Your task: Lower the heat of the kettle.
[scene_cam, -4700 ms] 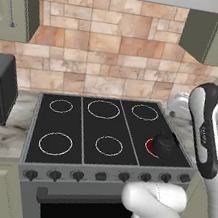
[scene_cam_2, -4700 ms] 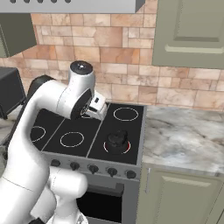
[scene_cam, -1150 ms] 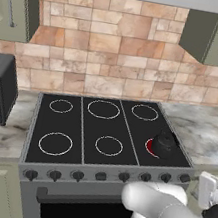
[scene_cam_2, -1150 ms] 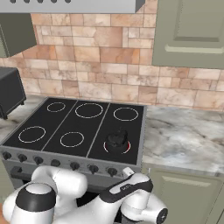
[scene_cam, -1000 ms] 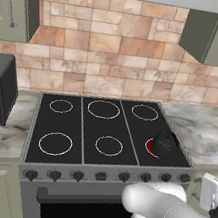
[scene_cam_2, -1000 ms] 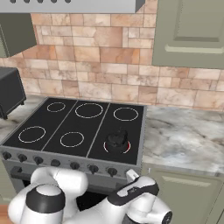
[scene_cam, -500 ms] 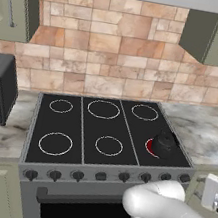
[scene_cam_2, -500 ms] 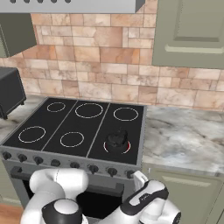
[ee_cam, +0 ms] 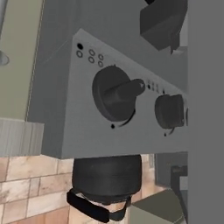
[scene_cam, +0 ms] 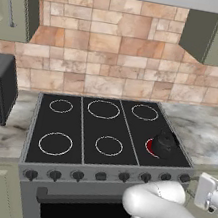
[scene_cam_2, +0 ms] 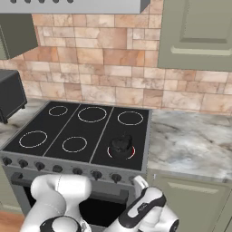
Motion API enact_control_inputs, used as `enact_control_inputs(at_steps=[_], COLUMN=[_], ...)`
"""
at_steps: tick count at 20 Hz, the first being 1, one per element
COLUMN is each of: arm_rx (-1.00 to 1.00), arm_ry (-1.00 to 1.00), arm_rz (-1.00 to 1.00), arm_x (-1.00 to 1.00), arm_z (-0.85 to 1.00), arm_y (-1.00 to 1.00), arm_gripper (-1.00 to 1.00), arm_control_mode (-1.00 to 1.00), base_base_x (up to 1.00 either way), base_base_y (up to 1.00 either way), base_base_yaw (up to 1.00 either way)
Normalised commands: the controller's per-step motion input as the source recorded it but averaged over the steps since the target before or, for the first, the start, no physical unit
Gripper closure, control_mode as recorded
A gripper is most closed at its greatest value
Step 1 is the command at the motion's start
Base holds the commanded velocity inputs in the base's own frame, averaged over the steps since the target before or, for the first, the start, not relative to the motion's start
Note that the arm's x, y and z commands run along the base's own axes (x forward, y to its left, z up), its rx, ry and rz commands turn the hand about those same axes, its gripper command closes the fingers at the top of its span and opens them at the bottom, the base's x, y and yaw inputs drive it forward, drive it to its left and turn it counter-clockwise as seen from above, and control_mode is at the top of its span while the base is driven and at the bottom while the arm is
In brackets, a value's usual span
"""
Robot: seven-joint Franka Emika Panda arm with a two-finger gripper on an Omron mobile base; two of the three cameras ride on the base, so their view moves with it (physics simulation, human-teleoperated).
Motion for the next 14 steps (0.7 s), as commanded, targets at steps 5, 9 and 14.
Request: enact_control_inputs(at_steps=[5, 9, 14], arm_rx=[0.00, 0.00, 0.00], arm_ry=[0.00, -0.01, -0.04], arm_rz=[-0.06, 0.00, 0.00], arm_x=[0.13, 0.07, 0.12], arm_z=[0.00, -0.13, -0.16], arm_y=[0.14, 0.00, -0.01], arm_gripper=[-1.00, -1.00, -1.00], arm_control_mode=[-1.00, -1.00, -1.00], base_base_x=[0.00, 0.00, 0.00], base_base_y=[0.00, 0.00, 0.00], base_base_yaw=[0.00, 0.00, 0.00])
